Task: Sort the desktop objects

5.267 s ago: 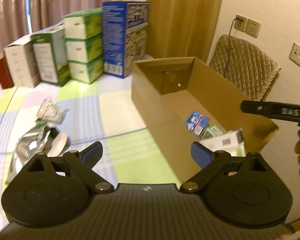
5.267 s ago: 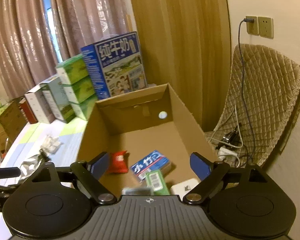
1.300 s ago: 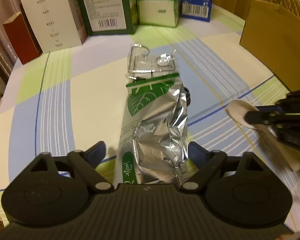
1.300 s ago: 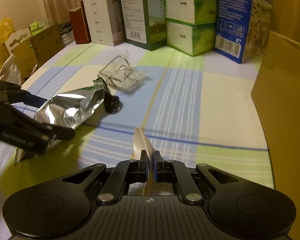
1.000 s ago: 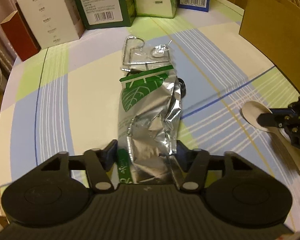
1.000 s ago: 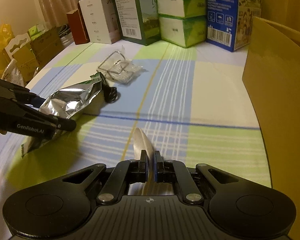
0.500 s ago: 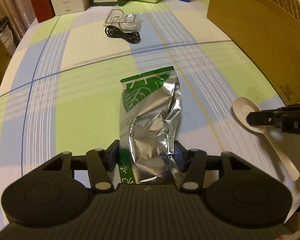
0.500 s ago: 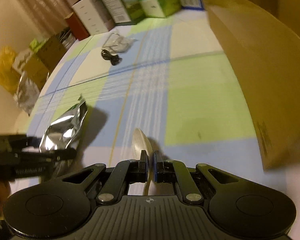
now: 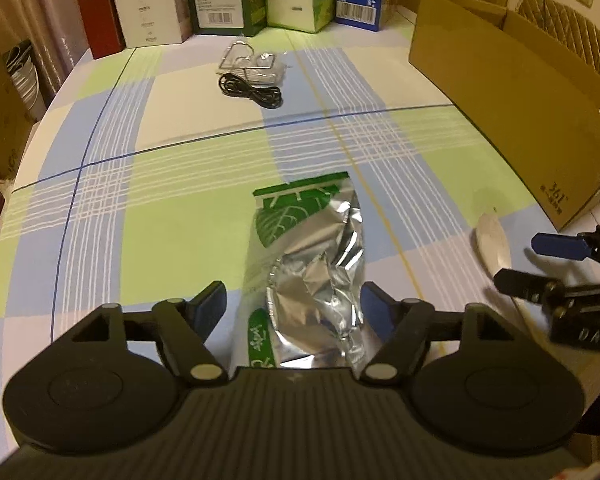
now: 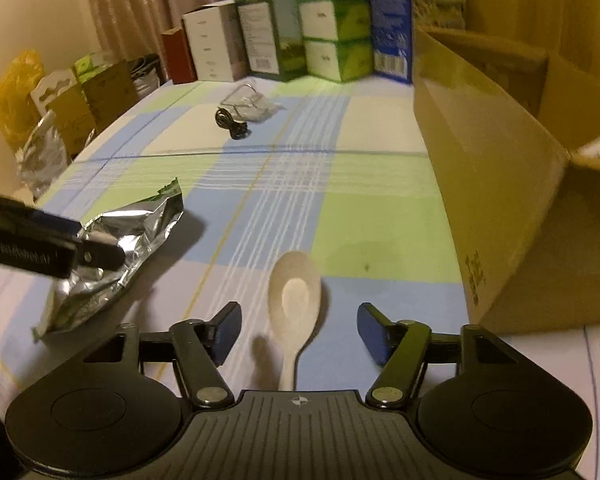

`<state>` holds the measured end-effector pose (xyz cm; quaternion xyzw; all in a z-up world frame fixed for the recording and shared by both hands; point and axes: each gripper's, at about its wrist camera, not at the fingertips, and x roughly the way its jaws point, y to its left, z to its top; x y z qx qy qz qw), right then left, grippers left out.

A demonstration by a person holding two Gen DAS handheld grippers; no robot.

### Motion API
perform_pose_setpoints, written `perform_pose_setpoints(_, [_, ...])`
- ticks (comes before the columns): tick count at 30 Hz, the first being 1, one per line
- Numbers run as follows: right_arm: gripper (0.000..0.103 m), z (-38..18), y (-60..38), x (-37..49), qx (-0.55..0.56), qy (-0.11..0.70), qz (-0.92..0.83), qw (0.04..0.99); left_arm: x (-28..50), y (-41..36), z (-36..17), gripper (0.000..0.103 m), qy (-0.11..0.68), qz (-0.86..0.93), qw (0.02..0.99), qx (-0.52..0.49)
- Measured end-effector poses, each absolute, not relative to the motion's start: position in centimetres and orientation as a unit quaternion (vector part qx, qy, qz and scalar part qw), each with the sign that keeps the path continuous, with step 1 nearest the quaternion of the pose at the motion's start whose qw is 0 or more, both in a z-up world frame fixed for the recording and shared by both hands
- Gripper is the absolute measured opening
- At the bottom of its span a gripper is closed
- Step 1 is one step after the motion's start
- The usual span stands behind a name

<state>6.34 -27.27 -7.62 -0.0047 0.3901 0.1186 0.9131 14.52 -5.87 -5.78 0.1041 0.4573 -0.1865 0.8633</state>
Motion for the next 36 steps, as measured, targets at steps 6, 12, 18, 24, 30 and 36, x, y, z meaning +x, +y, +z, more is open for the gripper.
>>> perform_pose_setpoints(6, [0.062,-9.4,-26.0,7.3,-0.013,0.391,0.102,0.915,15.2,-5.1,-6.2,0.076,0.459,-0.186,0.864,0.093])
perform_pose_setpoints(12, [0.052,-9.8,-25.9,7.3,-0.016,0.377,0.085,0.922,15.7,-5.4,-7.1,0.081,0.463,-0.204,0.857,0.099])
perform_pose_setpoints(18, [0.036,-9.7,-26.1,7.3,-0.022,0.371,0.085,0.924,16.6,-6.8,-7.9,0.082,0.484,-0.222,0.837,0.129])
perform_pose_setpoints(24, [0.032,-9.8,-26.1,7.2,-0.023,0.367,0.084,0.926,17.1,-7.7,-8.7,0.085,0.506,-0.224,0.817,0.159])
perform_pose_setpoints(30, [0.032,-9.9,-26.2,7.3,-0.008,0.366,0.076,0.927,17.2,-7.1,-8.8,0.085,0.508,-0.223,0.820,0.142])
perform_pose_setpoints(36, [0.033,-9.8,-26.5,7.3,0.014,0.364,0.071,0.929,17.6,-7.1,-8.6,0.086,0.510,-0.222,0.820,0.133])
